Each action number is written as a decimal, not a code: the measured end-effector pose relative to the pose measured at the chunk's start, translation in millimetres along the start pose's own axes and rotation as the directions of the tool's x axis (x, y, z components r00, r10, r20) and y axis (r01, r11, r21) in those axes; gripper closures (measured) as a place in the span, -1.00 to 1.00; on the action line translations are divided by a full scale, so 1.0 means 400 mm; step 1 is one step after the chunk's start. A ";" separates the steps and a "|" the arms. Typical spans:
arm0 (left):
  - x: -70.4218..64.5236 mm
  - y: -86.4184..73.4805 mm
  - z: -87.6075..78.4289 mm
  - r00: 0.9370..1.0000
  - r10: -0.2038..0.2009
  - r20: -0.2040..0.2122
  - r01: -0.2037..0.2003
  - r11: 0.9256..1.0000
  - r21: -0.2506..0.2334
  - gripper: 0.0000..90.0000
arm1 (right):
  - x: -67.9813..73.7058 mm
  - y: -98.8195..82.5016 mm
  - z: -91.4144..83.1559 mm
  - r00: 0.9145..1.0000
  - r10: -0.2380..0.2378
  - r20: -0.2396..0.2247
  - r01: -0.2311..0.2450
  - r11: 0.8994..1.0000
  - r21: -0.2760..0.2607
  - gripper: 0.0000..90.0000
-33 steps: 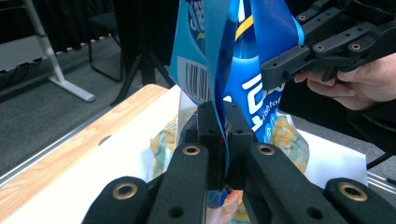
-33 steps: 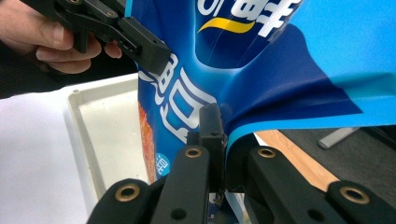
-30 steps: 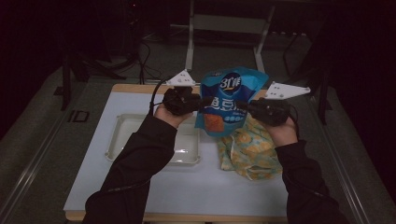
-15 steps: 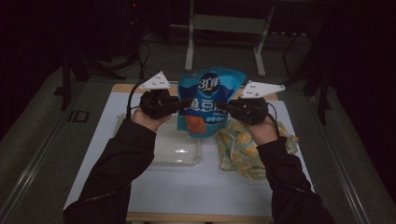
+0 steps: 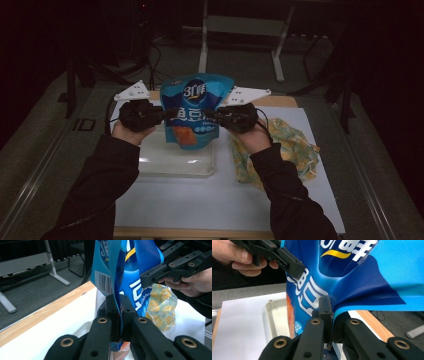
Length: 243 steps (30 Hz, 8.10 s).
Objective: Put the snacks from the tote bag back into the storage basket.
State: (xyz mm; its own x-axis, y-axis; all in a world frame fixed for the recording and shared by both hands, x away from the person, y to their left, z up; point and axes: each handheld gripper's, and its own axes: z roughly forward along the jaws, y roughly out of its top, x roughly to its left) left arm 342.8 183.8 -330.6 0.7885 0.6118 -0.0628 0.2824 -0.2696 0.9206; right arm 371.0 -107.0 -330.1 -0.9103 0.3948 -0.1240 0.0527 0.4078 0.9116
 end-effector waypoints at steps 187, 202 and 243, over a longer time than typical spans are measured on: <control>-0.274 -0.401 0.229 0.950 0.006 0.312 -0.034 0.996 0.084 -0.81 | 0.105 -0.566 -0.392 0.940 0.243 0.239 -0.251 0.968 0.004 -0.68; -0.256 -0.412 0.203 0.960 0.010 0.281 -0.028 0.998 0.057 -0.81 | 0.091 -0.584 -0.398 0.926 0.236 0.293 -0.245 0.970 -0.006 -0.69; -0.251 -0.416 0.196 0.963 0.014 0.269 -0.025 0.999 0.036 -0.80 | 0.084 -0.593 -0.402 0.921 0.244 0.305 -0.246 0.969 -0.033 -0.69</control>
State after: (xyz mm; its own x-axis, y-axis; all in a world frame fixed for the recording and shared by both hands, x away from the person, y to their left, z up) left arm 259.6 109.1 -507.5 0.9104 0.3851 -0.1512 0.2823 -0.3109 0.9076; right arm 261.8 -322.9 -487.6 -0.7003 0.7138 -0.0112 0.2612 0.2708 0.9265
